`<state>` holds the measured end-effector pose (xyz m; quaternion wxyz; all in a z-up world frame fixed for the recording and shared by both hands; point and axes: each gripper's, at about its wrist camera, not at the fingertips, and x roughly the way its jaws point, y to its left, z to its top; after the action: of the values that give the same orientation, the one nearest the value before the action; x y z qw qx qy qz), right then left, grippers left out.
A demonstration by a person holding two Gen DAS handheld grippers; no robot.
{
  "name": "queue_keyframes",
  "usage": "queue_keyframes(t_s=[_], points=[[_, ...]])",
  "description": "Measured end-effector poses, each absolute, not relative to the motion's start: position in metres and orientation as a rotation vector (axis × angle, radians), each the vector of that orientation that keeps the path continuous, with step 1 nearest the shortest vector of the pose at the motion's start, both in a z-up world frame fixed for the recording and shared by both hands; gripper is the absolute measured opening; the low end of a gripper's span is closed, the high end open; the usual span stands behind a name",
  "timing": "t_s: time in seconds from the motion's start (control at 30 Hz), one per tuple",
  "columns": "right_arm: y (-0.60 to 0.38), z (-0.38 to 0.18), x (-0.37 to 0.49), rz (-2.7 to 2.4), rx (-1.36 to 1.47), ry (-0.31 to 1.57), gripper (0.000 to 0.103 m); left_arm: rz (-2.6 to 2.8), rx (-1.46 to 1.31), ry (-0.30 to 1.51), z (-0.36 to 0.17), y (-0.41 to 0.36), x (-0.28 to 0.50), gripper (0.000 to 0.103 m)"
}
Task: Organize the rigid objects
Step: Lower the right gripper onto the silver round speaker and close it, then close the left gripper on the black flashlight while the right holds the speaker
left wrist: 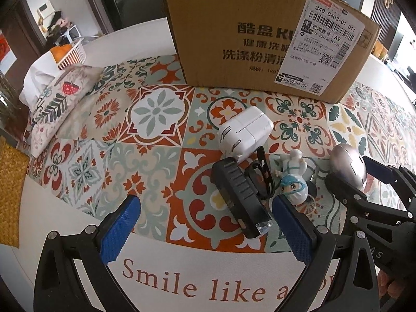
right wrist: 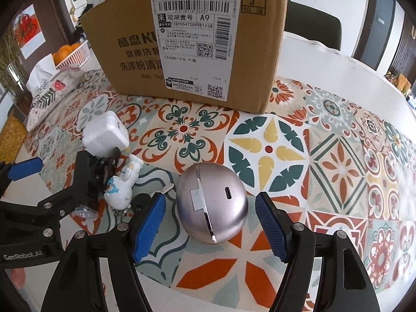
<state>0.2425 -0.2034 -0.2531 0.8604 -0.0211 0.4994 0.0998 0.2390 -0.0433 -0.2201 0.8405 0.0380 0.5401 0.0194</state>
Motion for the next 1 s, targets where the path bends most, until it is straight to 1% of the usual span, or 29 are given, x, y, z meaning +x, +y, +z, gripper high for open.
queue_keyframes(t_s=[0.03,0.1,0.23,0.27,0.47,0.7,0.93,1.0], points=[[-0.203,-0.254,0.243,0.212,-0.047,1.046,0.068,0.043,0.081,1.145,-0.221,-0.043,0.239,0.103],[-0.204,-0.255,0.243,0.211,-0.047,1.046,0.062,0.045,0.083,1.144,-0.221,-0.043,0.239,0.103],[-0.201,-0.259,0.244,0.211,-0.049,1.039,0.059,0.049,0.089,1.143,-0.221,-0.042,0.238,0.103],[-0.200,-0.259,0.244,0.207,-0.051,1.035,0.055,0.050,0.091,1.143,-0.221,-0.042,0.238,0.102],[-0.199,-0.257,0.240,0.195,-0.034,1.028,0.055,0.035,0.083,1.146,-0.220,-0.041,0.235,0.102],[-0.200,-0.240,0.222,0.152,0.002,0.990,0.055,-0.013,0.050,1.146,-0.214,-0.041,0.230,0.102],[-0.207,-0.234,0.212,0.114,0.021,0.970,0.055,-0.016,0.047,1.146,-0.218,-0.047,0.232,0.091],[-0.209,-0.236,0.214,0.115,0.035,0.977,0.055,-0.013,0.020,1.142,-0.217,-0.045,0.234,0.090]])
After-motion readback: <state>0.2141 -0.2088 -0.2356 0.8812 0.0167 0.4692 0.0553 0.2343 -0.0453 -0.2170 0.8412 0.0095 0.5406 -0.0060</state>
